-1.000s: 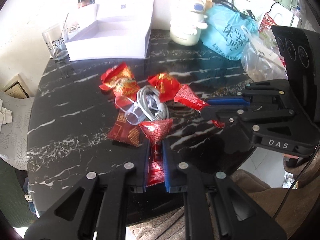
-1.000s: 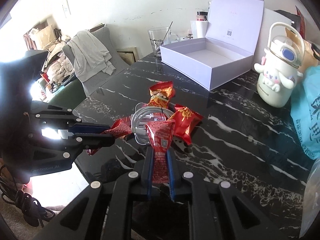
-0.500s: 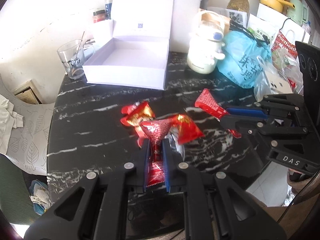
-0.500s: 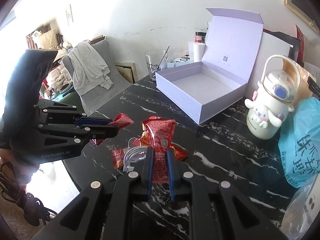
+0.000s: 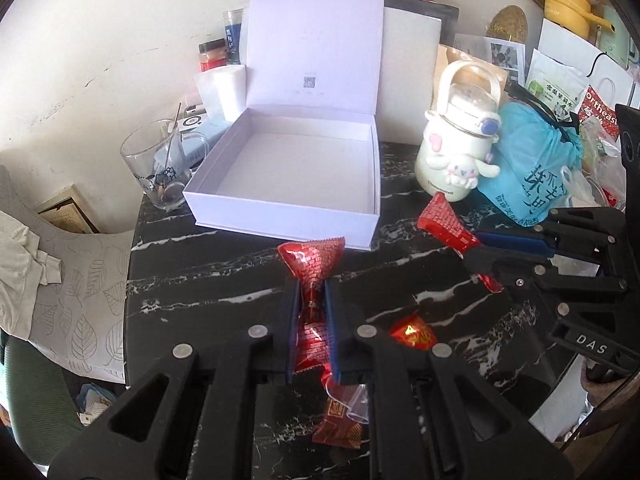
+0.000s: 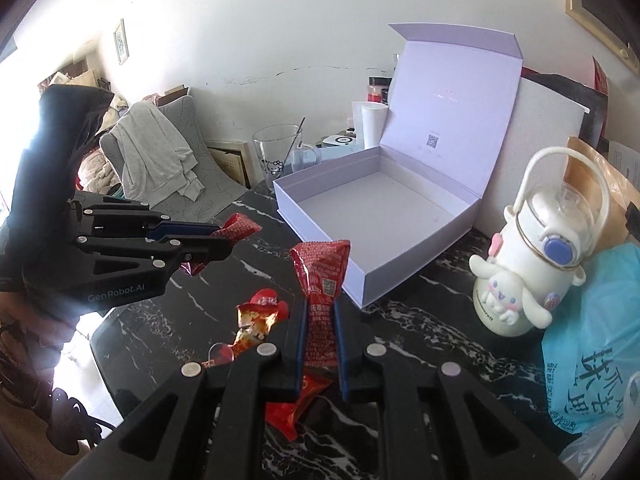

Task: Organize objects
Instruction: 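Carry the red candy with the right tool into the lavender box, then open the right tool to drop the candy inside the box, then move the right tool back to the candy pile, then grasp the dark red Kiss-printed candy packet with the right tool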

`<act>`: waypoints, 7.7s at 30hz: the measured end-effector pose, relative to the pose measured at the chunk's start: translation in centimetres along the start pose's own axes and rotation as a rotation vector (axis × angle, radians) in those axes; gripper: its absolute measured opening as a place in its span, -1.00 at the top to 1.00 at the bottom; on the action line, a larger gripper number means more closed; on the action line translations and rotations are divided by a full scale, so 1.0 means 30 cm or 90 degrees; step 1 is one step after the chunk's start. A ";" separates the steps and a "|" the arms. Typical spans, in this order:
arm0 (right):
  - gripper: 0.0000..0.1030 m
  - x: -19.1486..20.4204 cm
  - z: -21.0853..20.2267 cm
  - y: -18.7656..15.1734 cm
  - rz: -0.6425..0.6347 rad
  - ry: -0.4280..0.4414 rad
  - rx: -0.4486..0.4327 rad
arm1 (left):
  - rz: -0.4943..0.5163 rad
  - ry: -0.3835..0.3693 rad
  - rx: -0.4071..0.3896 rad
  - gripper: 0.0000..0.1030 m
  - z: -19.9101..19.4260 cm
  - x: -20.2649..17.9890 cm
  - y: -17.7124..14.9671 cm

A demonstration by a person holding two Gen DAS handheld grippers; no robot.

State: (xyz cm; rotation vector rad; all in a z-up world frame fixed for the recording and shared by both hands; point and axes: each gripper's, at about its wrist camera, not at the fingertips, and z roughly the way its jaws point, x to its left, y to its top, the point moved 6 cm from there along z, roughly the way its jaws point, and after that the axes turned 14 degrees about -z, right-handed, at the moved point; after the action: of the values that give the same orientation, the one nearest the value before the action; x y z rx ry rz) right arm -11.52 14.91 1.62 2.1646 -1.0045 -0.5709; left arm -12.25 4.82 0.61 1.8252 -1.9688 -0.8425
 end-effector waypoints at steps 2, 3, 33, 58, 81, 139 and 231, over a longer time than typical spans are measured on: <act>0.77 -0.021 0.021 0.021 0.001 -0.005 0.002 | 0.002 -0.001 -0.002 0.77 0.021 0.003 0.035; 0.77 -0.032 0.033 0.031 0.003 -0.007 0.003 | 0.003 -0.001 -0.002 0.77 0.035 0.004 0.055; 0.77 -0.319 0.536 0.283 0.003 -0.080 0.070 | 0.048 0.050 0.036 0.77 0.559 0.129 0.448; 0.26 -0.399 0.700 0.279 0.006 -0.133 0.140 | 0.037 0.089 0.056 0.60 0.733 0.185 0.516; 0.19 -0.309 0.414 0.353 0.007 -0.162 0.077 | -0.004 0.111 -0.025 0.07 0.402 0.201 0.508; -0.22 0.102 -0.194 -0.039 0.022 -0.203 0.041 | -0.044 0.159 -0.102 -0.77 -0.224 0.044 -0.074; 0.37 0.147 0.080 -0.350 0.121 0.032 0.077 | -0.023 0.005 0.089 0.38 0.074 0.068 -0.451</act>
State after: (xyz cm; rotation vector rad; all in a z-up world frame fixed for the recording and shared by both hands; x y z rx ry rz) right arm -5.18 15.48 -8.11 2.1454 -1.2278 -0.3736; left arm -3.20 3.18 -9.76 1.9434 -2.0423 -0.7235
